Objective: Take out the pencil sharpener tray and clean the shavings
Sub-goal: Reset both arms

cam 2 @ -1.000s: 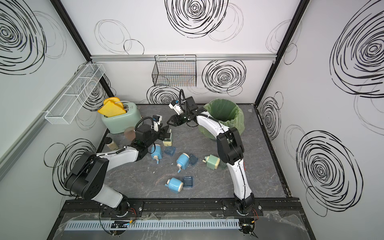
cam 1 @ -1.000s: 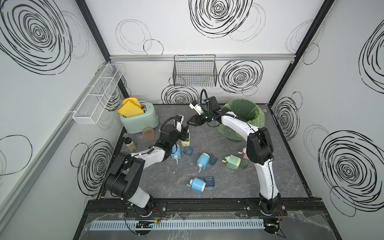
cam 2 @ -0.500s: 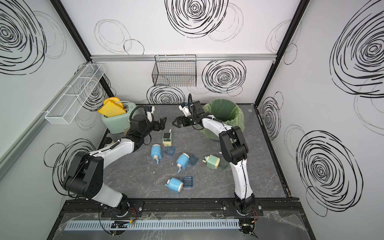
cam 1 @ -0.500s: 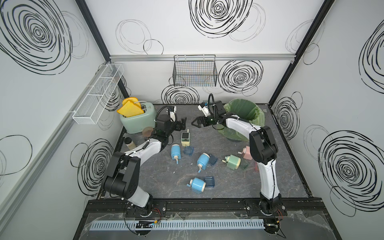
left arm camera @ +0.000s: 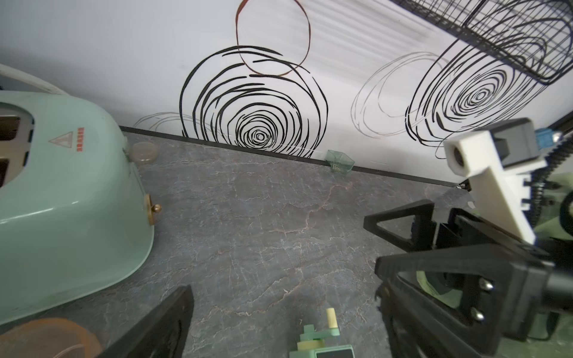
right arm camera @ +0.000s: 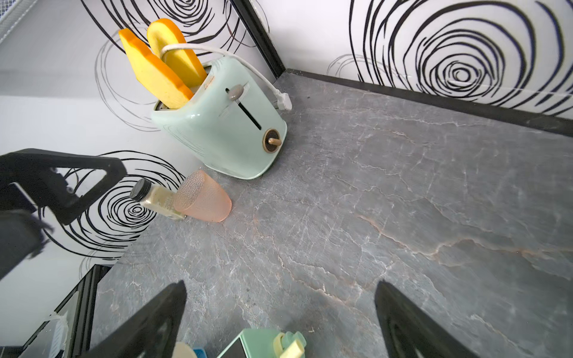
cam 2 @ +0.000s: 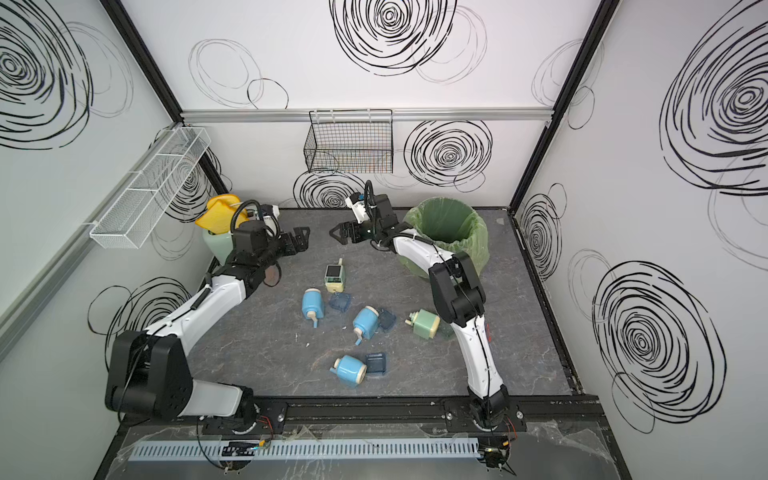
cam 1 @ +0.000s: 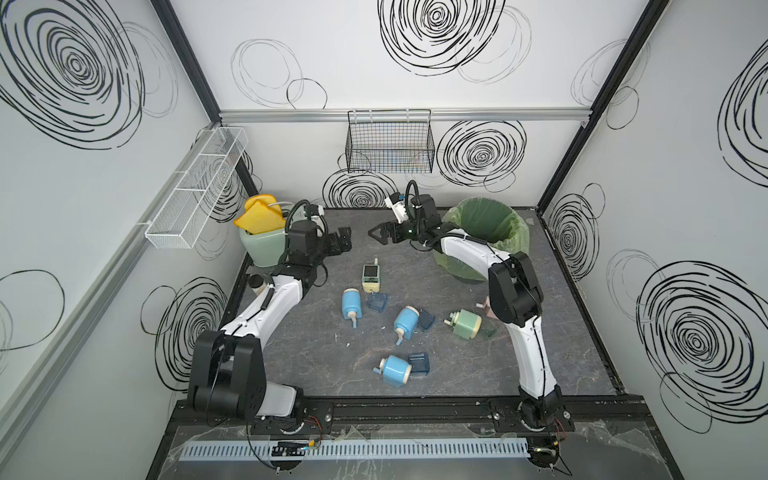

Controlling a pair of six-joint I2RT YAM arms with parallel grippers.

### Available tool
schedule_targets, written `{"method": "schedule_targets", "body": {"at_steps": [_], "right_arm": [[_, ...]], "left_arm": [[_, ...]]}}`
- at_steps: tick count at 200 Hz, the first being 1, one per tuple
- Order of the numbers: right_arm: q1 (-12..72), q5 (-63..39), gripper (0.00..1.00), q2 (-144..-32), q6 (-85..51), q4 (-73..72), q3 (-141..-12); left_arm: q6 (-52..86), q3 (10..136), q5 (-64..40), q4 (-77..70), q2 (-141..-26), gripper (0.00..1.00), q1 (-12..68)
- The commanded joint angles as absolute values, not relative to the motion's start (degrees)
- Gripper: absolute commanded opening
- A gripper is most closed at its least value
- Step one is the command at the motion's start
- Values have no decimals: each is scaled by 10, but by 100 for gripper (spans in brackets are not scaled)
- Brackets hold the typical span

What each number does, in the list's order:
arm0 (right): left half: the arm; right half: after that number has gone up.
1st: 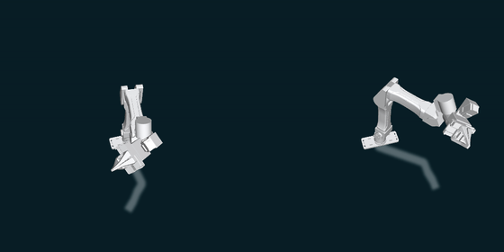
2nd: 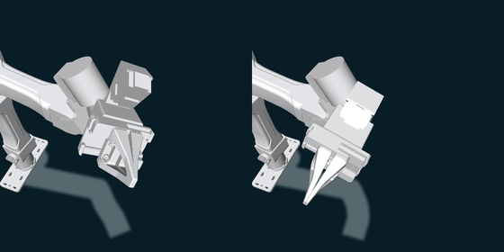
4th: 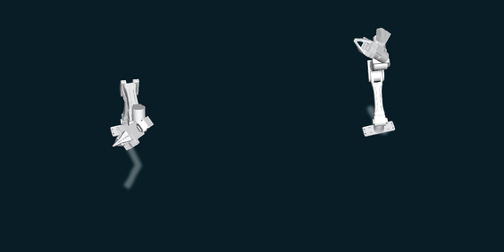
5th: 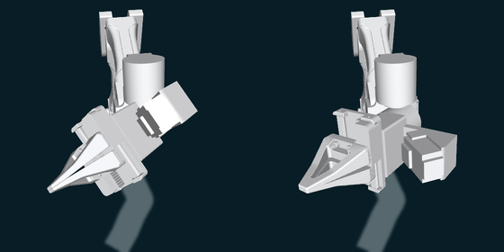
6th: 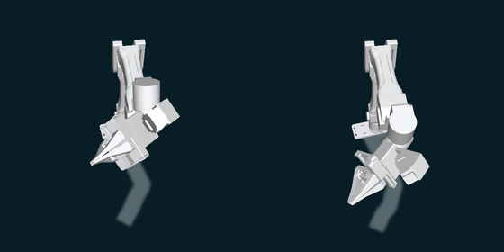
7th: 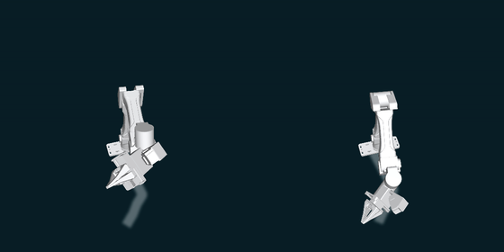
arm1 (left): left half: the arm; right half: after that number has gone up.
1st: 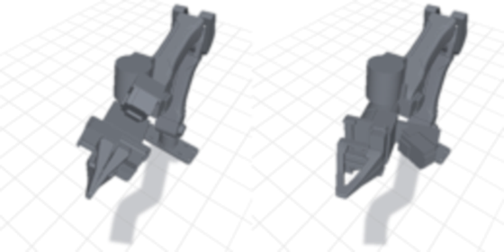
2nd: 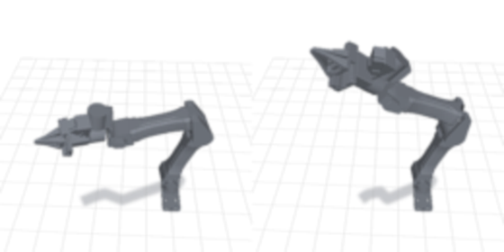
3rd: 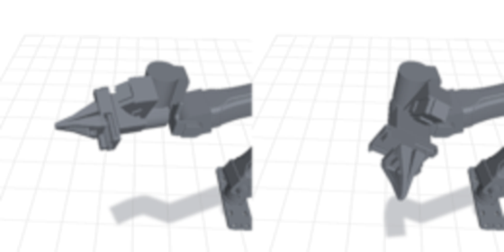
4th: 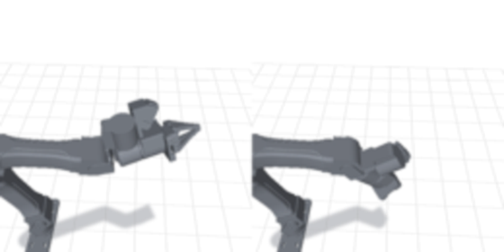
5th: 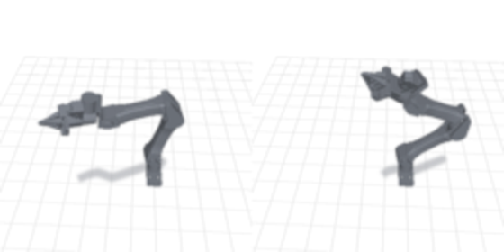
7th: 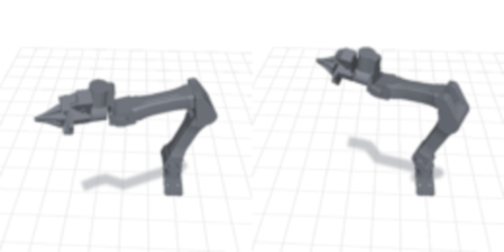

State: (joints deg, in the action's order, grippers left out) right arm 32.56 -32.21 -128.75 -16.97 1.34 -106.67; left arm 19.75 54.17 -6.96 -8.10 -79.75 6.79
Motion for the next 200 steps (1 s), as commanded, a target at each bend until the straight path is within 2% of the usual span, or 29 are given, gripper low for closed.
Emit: {"method": "schedule_targets", "body": {"at_steps": [1,33,72,119,138,159,179,200], "right_arm": [[367,-302,98,-1242,-143,14,-1027],[421,-264,98,-1104,-68,-12,-860],[472,-108,98,-853,-23,-87,-592],[444,160,99,-586,-66,-108,-377],[388,226,99,-492,-84,-115,-297],[289,297,99,-413,-112,-133,-212],[166,285,99,-373,-145,-137,-163],[66,265,98,-384,-161,-179,-123]], "left_arm": [[225,511,-63,-76,-762,97,66],[201,474,-22,-71,-713,97,73],[94,372,68,-168,-657,97,112],[26,291,145,-253,-638,97,100],[28,273,156,-280,-661,97,93],[44,240,175,-355,-697,97,93],[33,206,177,-451,-725,97,98],[21,192,171,-510,-762,97,97]]}}
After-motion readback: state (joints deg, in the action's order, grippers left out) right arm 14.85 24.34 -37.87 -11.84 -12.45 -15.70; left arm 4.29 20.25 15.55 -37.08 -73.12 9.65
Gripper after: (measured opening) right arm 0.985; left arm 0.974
